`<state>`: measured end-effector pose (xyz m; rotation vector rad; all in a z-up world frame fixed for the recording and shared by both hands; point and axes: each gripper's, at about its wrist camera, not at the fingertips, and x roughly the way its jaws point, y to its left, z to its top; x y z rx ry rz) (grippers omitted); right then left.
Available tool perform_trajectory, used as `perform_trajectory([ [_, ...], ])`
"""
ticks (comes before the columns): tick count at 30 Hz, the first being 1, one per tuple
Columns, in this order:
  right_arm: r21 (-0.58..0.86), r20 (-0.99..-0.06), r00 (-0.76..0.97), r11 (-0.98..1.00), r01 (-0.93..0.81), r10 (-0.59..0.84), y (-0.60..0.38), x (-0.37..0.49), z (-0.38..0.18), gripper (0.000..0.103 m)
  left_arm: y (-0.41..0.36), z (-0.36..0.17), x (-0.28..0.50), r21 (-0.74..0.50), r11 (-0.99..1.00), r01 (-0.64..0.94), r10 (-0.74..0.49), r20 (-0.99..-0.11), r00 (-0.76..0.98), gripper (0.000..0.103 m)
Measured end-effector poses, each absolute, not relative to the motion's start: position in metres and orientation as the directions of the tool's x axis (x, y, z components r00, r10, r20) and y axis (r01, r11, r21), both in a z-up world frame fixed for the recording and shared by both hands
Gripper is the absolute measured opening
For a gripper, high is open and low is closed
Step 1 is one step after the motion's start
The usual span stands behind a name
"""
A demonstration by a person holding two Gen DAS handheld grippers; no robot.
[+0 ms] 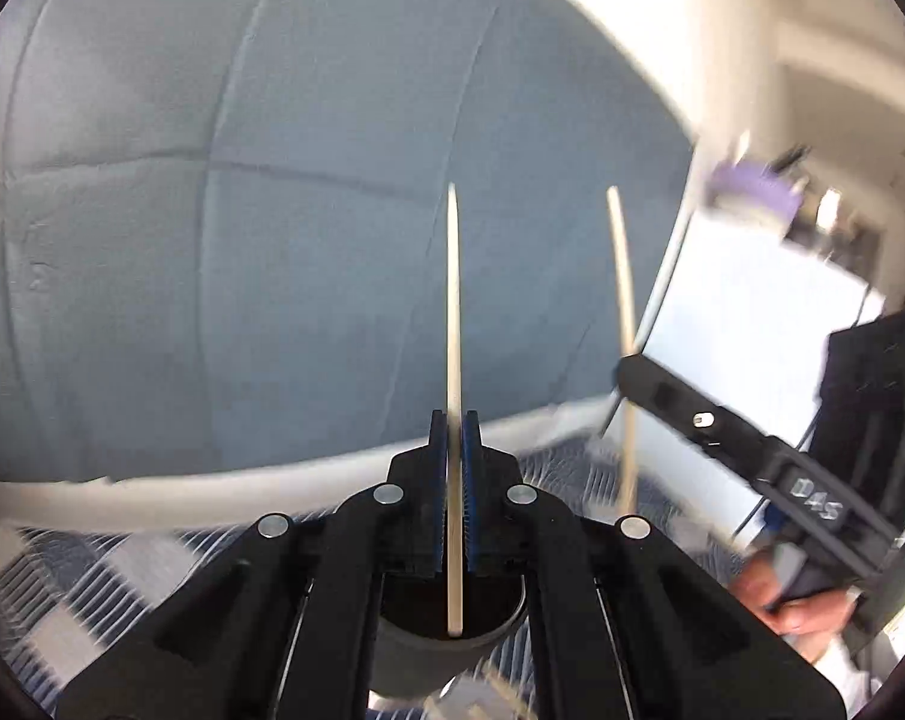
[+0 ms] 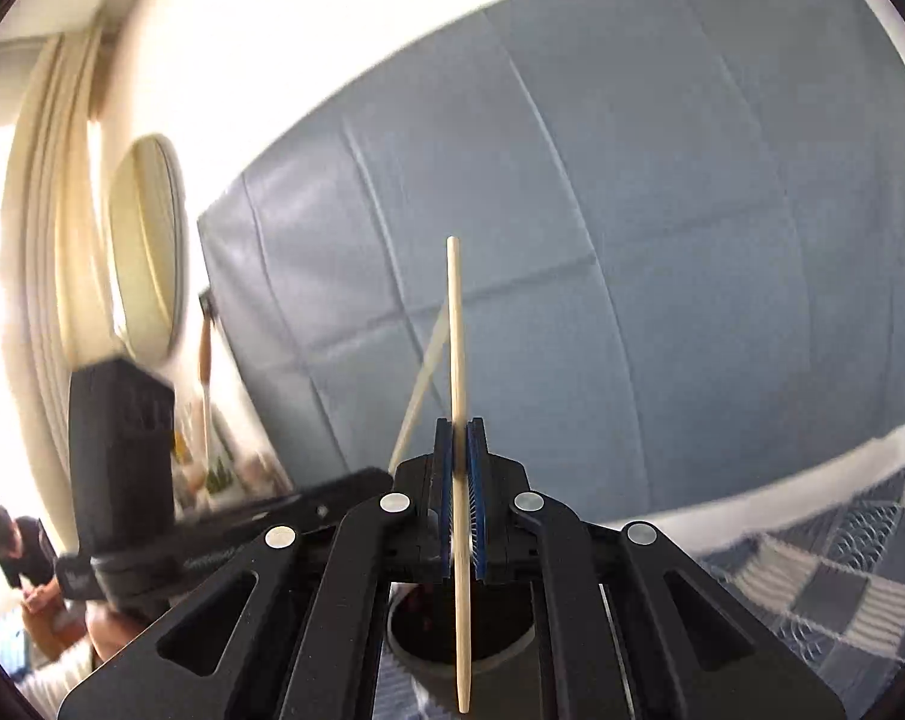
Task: Organize utensils
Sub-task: 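Lift the left gripper's stick over the black cup while the right gripper carries its stick there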
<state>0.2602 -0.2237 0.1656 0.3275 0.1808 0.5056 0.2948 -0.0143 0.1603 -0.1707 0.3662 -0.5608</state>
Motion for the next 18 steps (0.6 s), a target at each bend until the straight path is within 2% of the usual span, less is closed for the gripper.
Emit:
perform_trajectory([
  [4, 0.366, 0.085, 0.869, 0.796, -0.483, 0.488, -0.228, 0.265, 0.154, 0.005, -0.009, 0.143, 0.282, -0.236, 0.815, 0.529, -0.562, -0.101, 0.821, 0.005],
  [5, 0.367, 0.099, 0.873, 0.798, -0.478, 0.477, -0.227, 0.268, 0.151, 0.005, -0.008, 0.138, 0.281, -0.236, 0.819, 0.522, -0.552, -0.081, 0.83, 0.005],
  [7, 0.376, 0.11, 0.874, 0.794, -0.478, 0.474, -0.224, 0.277, 0.142, 0.005, -0.011, 0.126, 0.292, -0.242, 0.83, 0.502, -0.537, -0.107, 0.837, 0.005],
  [9, 0.411, 0.099, 0.869, 0.776, -0.479, 0.484, -0.223, 0.287, 0.129, 0.005, -0.009, 0.115, 0.299, -0.3, 0.809, 0.506, -0.559, -0.128, 0.819, 0.005],
  [13, 0.429, 0.087, 0.854, 0.755, -0.497, 0.513, -0.22, 0.294, 0.107, 0.005, 0.008, 0.103, 0.292, -0.339, 0.79, 0.512, -0.567, -0.085, 0.819, 0.005],
  [16, 0.403, 0.042, 0.848, 0.768, -0.498, 0.528, -0.211, 0.297, 0.104, 0.008, 0.02, 0.104, 0.297, -0.33, 0.808, 0.488, -0.548, -0.117, 0.828, 0.018],
  [18, 0.415, 0.045, 0.85, 0.764, -0.494, 0.525, -0.211, 0.295, 0.106, 0.009, 0.032, 0.107, 0.297, -0.337, 0.821, 0.461, -0.522, -0.112, 0.846, 0.037],
])
